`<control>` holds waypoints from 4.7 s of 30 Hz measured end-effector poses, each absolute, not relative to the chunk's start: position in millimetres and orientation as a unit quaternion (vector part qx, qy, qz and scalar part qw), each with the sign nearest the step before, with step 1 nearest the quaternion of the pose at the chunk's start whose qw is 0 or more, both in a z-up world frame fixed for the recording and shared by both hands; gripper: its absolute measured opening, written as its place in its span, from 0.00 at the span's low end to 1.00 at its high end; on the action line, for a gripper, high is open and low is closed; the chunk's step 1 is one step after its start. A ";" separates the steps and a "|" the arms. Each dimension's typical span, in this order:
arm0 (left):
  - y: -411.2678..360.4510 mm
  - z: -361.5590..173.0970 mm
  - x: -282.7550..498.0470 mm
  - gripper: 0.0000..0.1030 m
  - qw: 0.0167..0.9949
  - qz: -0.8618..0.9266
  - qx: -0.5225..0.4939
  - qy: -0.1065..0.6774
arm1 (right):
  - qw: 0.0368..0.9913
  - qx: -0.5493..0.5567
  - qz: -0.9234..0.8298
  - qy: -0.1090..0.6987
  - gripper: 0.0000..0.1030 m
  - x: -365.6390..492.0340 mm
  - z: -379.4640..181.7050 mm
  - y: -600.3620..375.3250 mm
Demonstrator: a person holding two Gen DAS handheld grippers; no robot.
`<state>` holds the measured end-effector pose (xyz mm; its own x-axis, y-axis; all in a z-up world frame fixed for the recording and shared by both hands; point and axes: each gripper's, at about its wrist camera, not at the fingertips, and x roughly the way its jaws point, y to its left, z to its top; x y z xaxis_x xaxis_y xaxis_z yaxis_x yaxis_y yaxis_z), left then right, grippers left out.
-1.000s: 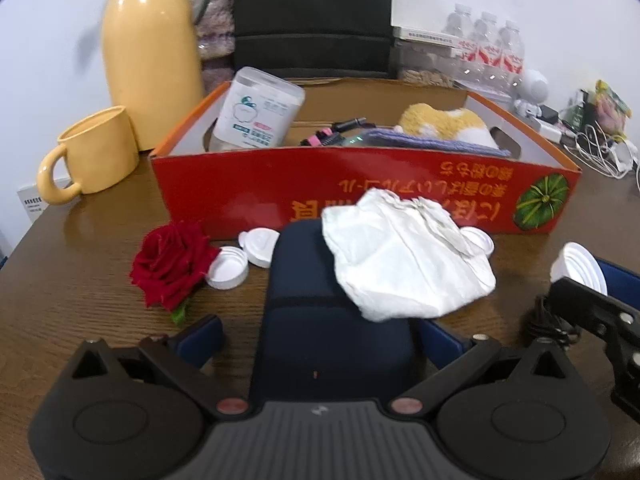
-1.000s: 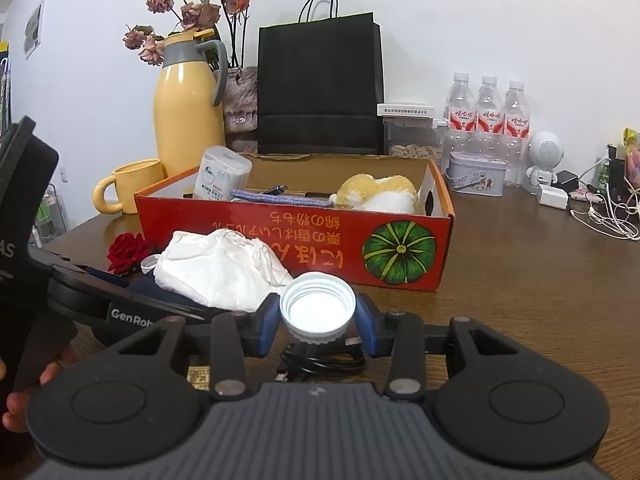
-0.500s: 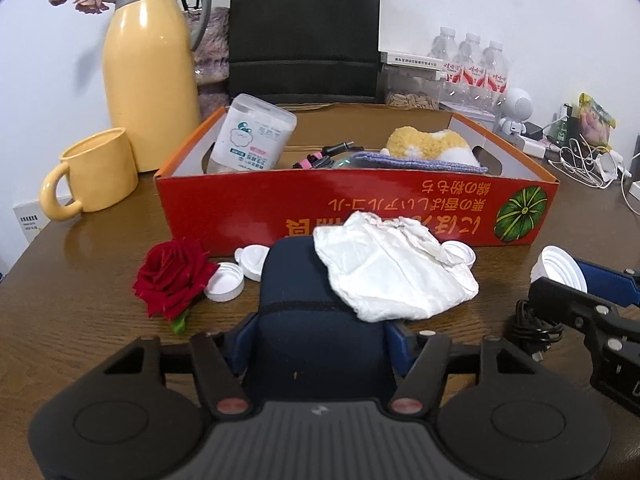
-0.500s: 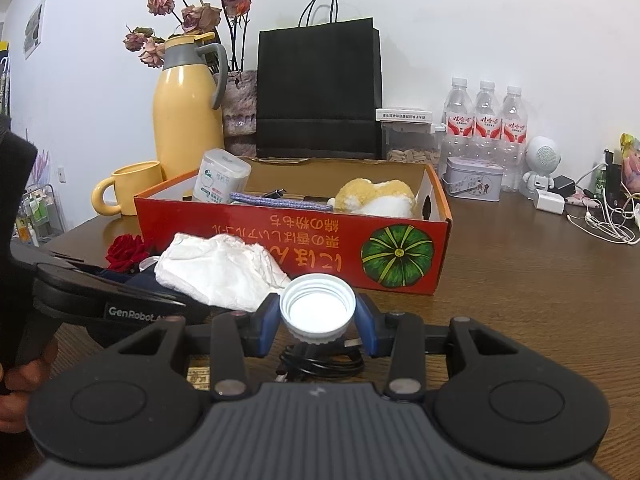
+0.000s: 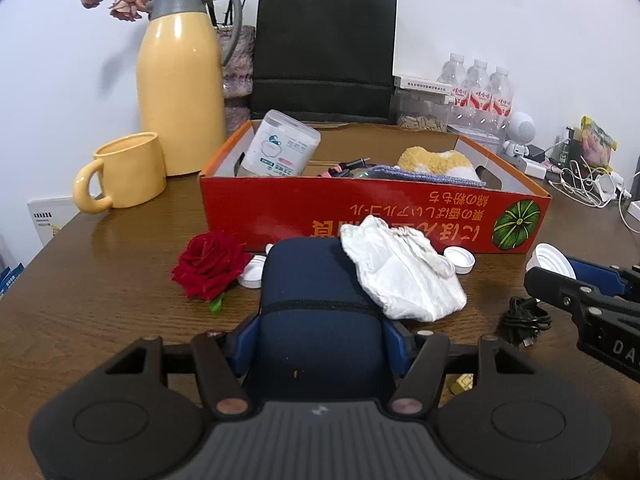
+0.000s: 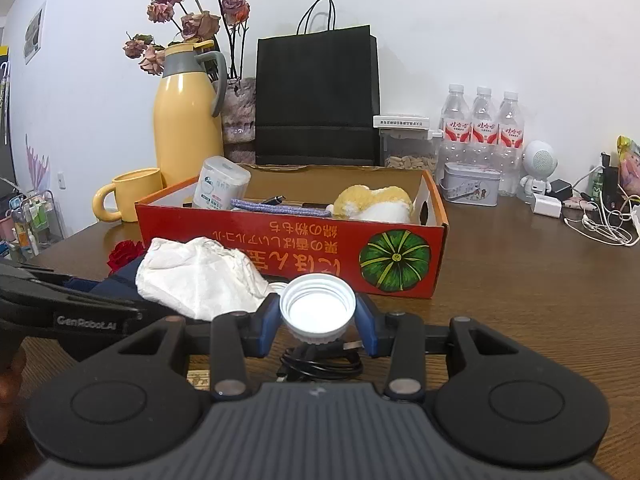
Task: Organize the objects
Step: 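Grasp the navy pouch with the left gripper while the right holds the cap, then lower the white cap into the box and open the right gripper while the left carries the pouch, then lower the navy pouch into the box and open the left gripper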
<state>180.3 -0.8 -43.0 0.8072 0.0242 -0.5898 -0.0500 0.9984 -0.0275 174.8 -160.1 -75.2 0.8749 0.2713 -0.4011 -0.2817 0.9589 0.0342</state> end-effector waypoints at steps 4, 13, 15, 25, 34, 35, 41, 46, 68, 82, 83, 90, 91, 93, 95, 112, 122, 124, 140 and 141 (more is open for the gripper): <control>0.0 -36.7 167.5 0.59 0.956 0.024 -0.018 0.293 | 0.969 -0.012 0.142 0.202 0.40 173.1 -74.9 -160.3; 8.1 -17.1 148.5 0.59 0.963 0.035 -0.016 0.267 | 0.971 -0.015 0.140 0.193 0.40 166.8 -74.5 -159.0; 8.3 -15.6 147.5 0.59 0.962 0.034 -0.012 0.269 | 0.971 -0.015 0.139 0.193 0.40 166.2 -74.5 -158.8; 0.7 -31.4 149.6 0.59 0.953 0.041 0.037 0.299 | 0.971 -0.014 0.140 0.193 0.40 164.1 -75.0 -158.5; 11.9 -29.2 145.7 0.59 0.952 0.062 0.041 0.296 | 0.971 -0.014 0.141 0.192 0.40 161.4 -74.7 -156.6; 12.7 -26.5 144.6 0.59 0.953 0.063 0.041 0.293 | 0.971 -0.014 0.141 0.192 0.40 161.2 -74.7 -156.6; 11.4 -8.7 138.1 0.59 0.960 0.060 0.042 0.270 | 0.972 -0.016 0.140 0.188 0.40 160.1 -72.9 -155.8; 4.7 -0.6 140.7 0.59 0.963 0.049 0.040 0.264 | 0.973 -0.016 0.141 0.182 0.40 159.1 -67.3 -155.8; -25.7 47.9 244.4 0.59 0.973 0.011 0.001 0.229 | 0.980 -0.022 0.134 0.148 0.40 241.3 -6.6 -145.6; -23.7 36.0 328.9 0.59 0.971 0.024 -0.017 0.238 | 0.974 0.003 0.138 0.179 0.40 315.9 -23.7 -152.3; -24.0 34.2 333.6 0.59 0.971 0.024 -0.014 0.239 | 0.974 0.003 0.138 0.179 0.40 315.9 -23.7 -152.3; -25.2 22.1 358.1 0.59 0.967 0.023 -0.004 0.254 | 0.971 -0.001 0.138 0.197 0.40 342.5 -33.9 -152.2; -25.0 21.2 360.0 0.59 0.967 0.023 -0.003 0.255 | 0.970 -0.001 0.138 0.199 0.40 344.7 -35.0 -152.2; -24.7 19.7 361.9 0.59 0.967 0.023 -0.001 0.255 | 0.970 -0.004 0.139 0.201 0.40 347.6 -36.9 -151.7; -24.1 18.3 363.1 0.59 0.966 0.024 -0.001 0.256 | 0.969 -0.005 0.139 0.203 0.40 348.8 -38.1 -151.4; -27.1 34.0 346.6 1.00 0.979 0.021 0.001 0.205 | 0.970 -0.015 0.129 0.206 1.00 345.8 -37.5 -150.2; -27.7 34.9 346.5 1.00 0.977 0.022 0.001 0.212 | 0.970 -0.015 0.134 0.205 1.00 343.3 -35.3 -149.3; -27.0 34.9 345.7 1.00 0.977 0.023 -0.001 0.212 | 0.969 -0.015 0.134 0.205 1.00 342.9 -35.2 -148.9; -23.3 38.0 326.1 1.00 0.977 0.029 -0.004 0.213 | 0.971 -0.021 0.139 0.195 1.00 323.4 -28.5 -146.5; -22.9 38.3 324.1 1.00 0.976 0.030 -0.004 0.214 | 0.971 -0.021 0.139 0.195 1.00 321.5 -28.4 -146.5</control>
<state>324.1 -22.9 38.3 0.9069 0.0563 -0.4175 -0.0599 0.9982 0.0045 321.5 -146.5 -28.4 0.8851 0.2620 -0.3846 -0.2783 0.9604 0.0138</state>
